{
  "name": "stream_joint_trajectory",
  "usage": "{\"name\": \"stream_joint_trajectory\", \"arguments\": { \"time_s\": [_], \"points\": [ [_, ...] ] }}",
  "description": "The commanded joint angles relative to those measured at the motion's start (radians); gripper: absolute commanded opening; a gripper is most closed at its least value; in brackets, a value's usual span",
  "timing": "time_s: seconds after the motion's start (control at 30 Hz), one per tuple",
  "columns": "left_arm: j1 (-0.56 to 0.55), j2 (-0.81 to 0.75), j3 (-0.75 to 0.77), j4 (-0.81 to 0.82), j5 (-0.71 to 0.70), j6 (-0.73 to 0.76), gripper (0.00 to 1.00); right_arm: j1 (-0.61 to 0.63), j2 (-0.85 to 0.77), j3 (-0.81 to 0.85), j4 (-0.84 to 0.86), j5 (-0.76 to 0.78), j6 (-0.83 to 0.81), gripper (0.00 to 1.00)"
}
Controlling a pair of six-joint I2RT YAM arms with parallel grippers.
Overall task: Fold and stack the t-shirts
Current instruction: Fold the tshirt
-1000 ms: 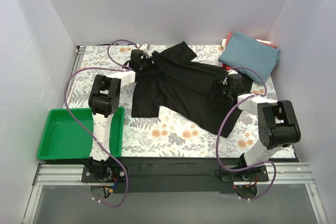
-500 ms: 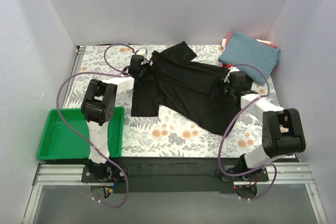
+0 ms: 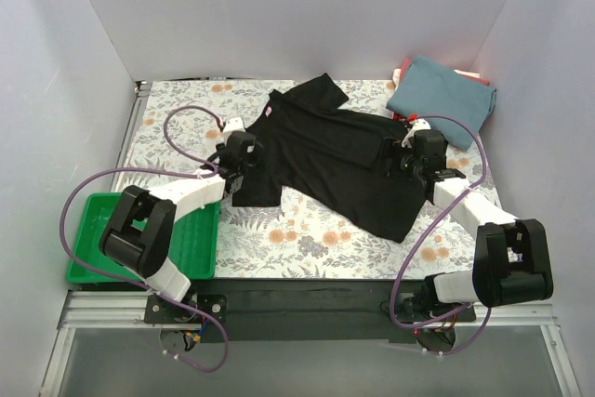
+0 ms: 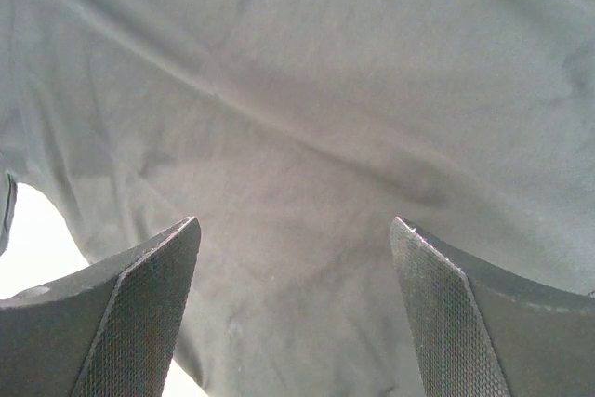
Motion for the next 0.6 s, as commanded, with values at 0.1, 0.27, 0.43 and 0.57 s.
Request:
{"name": "stream_joint_trajectory", "arguments": {
  "time_s": [0.1, 0.27, 0.43, 0.57],
  "points": [
    [-0.079, -0.079, -0.059, -0.144, -0.187, -0.112, 0.56, -0.005, -0.008, -0.01, 0.014, -0.047, 0.001, 0.89],
    [-0.117, -0.05, -0.025, -0.278, -0.265, -0.19, 0.56, -0.005, -0.019, -0.019, 0.012, -0.042, 0.001, 0.89],
    [-0.154, -0.082, -0.038, -0.33, -0.308, -0.231, 0.53, -0.005, -0.019, -0.024, 0.014, -0.048, 0.001, 0.89],
    [-0.163, -0.088, -0.068, -0.342, -0.316, -0.27, 0.53, -0.005, -0.016, -0.025, 0.015, -0.058, 0.001, 0.89]
  ]
}}
